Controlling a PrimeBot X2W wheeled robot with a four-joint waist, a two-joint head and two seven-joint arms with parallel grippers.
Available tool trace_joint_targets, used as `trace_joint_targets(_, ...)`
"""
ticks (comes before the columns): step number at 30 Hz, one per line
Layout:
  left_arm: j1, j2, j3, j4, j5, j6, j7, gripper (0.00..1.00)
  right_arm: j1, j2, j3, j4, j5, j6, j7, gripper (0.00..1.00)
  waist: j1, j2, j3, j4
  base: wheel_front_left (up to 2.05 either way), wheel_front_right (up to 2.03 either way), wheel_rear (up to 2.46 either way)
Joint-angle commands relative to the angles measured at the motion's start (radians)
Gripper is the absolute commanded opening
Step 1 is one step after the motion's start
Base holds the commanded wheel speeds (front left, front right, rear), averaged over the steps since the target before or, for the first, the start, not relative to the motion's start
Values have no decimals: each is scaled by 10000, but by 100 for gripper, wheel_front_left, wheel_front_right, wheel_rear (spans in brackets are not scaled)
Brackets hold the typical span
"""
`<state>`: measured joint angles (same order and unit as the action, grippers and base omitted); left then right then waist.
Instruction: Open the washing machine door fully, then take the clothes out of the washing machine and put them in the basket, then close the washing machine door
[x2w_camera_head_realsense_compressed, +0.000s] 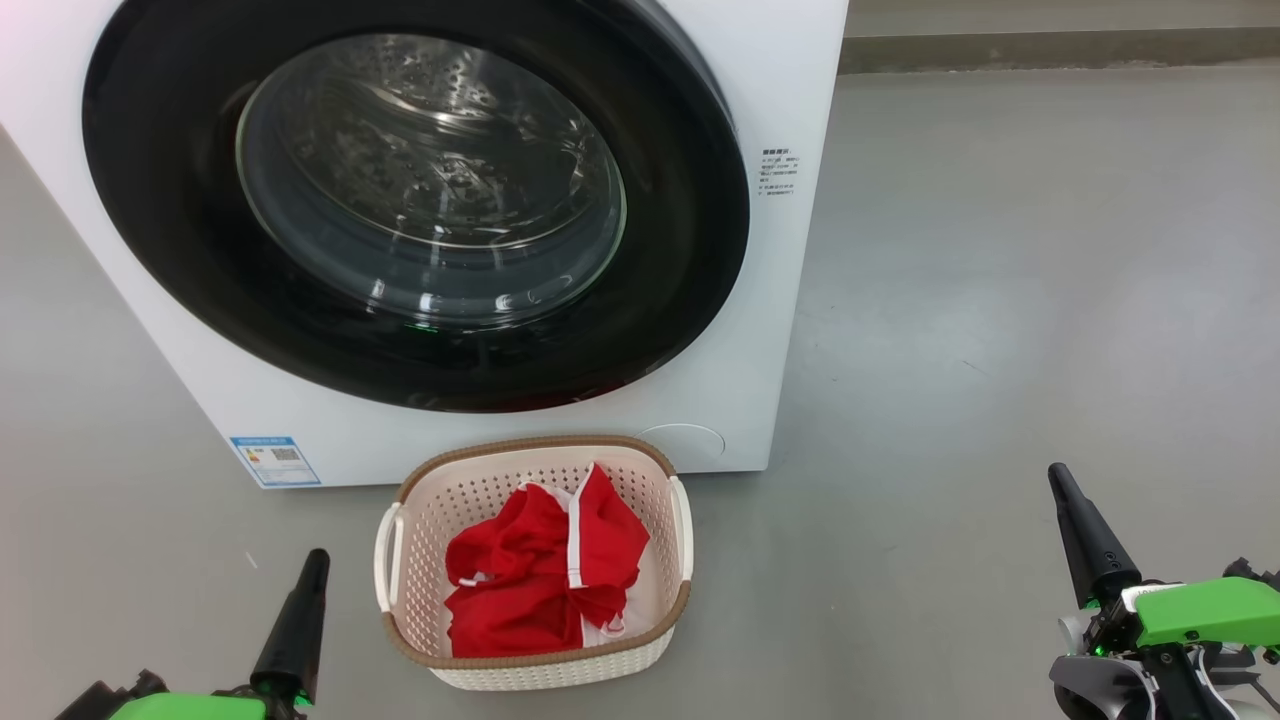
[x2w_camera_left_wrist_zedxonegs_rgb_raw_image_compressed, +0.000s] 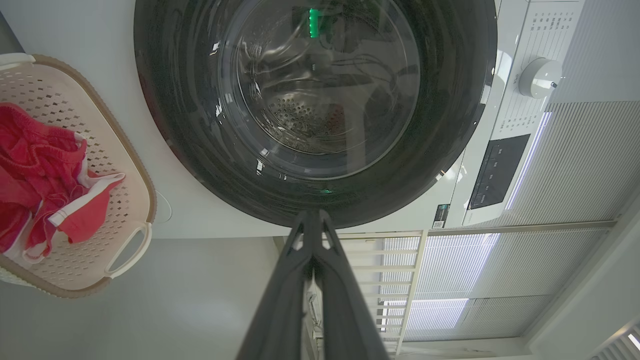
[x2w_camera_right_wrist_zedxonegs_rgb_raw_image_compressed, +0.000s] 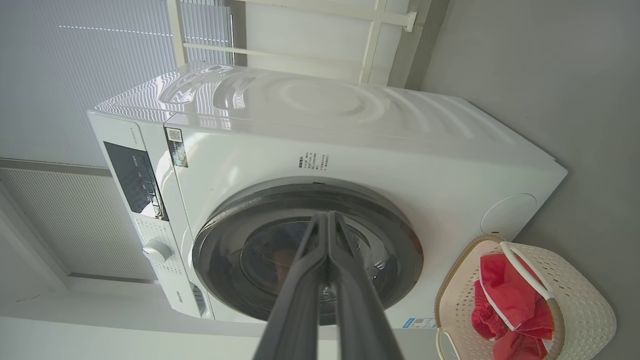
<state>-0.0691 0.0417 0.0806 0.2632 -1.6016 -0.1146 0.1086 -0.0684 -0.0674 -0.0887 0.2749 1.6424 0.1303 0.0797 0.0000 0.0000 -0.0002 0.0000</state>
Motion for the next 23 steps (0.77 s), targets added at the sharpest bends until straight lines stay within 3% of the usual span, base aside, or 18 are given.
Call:
trace_joint_targets(1,-457,85,349,-206,-57,-84,54,0,-459,-114,125,-245,-16,4,33,0,0,0,0,0,0,0,0)
trace_joint_targets(23,-457,85,348,-206,-58,-84,53,0,-460,-98,104,-244,-35,4,50,0,0,0,0,0,0,0,0)
